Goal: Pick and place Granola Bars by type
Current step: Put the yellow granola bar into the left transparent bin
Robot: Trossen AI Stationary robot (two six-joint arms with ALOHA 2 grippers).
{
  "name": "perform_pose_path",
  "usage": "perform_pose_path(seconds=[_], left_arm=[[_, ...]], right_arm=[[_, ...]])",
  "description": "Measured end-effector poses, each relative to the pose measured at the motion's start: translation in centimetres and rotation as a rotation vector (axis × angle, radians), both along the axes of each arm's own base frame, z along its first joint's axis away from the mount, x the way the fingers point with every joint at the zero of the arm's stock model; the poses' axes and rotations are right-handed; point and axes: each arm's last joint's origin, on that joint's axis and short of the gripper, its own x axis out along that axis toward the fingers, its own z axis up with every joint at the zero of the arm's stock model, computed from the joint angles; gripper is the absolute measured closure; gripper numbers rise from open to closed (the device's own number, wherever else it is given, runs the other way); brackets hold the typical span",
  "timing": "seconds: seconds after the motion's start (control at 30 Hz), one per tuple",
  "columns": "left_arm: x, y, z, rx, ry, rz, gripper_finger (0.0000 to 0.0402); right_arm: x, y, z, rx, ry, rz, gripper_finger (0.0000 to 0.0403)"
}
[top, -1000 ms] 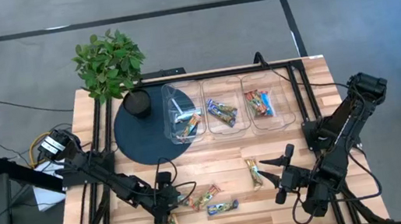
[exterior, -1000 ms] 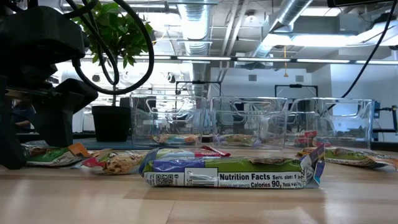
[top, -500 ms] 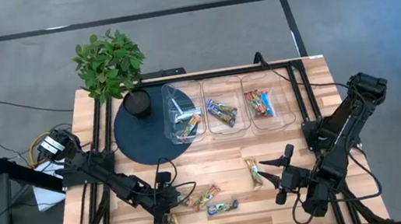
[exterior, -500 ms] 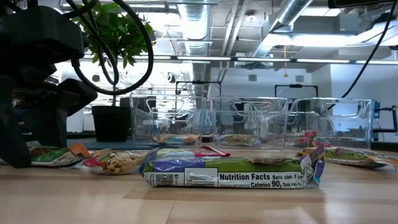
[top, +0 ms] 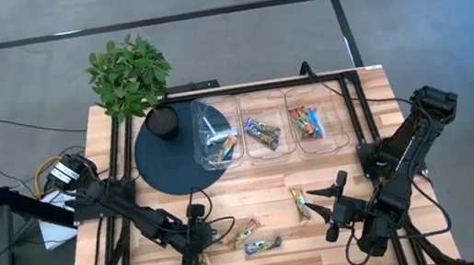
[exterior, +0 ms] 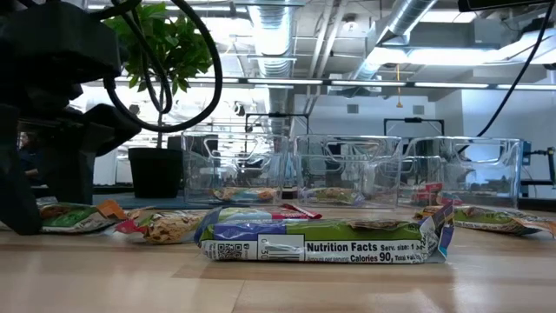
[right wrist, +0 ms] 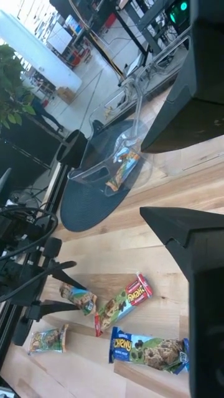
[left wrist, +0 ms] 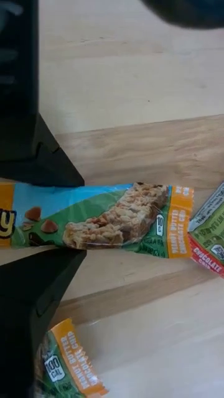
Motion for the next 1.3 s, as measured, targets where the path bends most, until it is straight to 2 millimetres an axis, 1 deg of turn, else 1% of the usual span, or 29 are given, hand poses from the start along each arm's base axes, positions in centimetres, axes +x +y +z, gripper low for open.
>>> perform_pose_path(seconds=[0.2, 0.3, 0.57, 0.83, 1.13, 1.3], left_arm=[[0.2, -0.2, 0.4, 0.011, 0.011, -0.017, 0.0281], [0.2, -0.2, 0.4, 0.013, 0.01, -0.018, 0.0292], [0.2, -0.2, 0.4, 0.015, 0.006, -0.017, 0.0281], [0.2, -0.2, 0.5, 0.025, -0.003, -0.033, 0.0294], [0.3, -0.2, 0.6, 0.037, -0.016, -0.046, 0.0292], [0.9, -0.4, 1.5, 0.112, -0.06, -0.048, 0.0291]], right_arm=[[0.0, 0.0, 0.0, 0.001, 0.002, 0.001, 0.0259], [0.0, 0.0, 0.0, 0.001, 0.002, 0.001, 0.0259], [0.0, 0.0, 0.0, 0.001, 0.002, 0.002, 0.0259], [0.0, 0.0, 0.0, 0.001, 0.002, 0.002, 0.0259], [0.0, 0.0, 0.0, 0.001, 0.002, 0.002, 0.0259], [0.0, 0.0, 0.0, 0.001, 0.002, 0.002, 0.0259]])
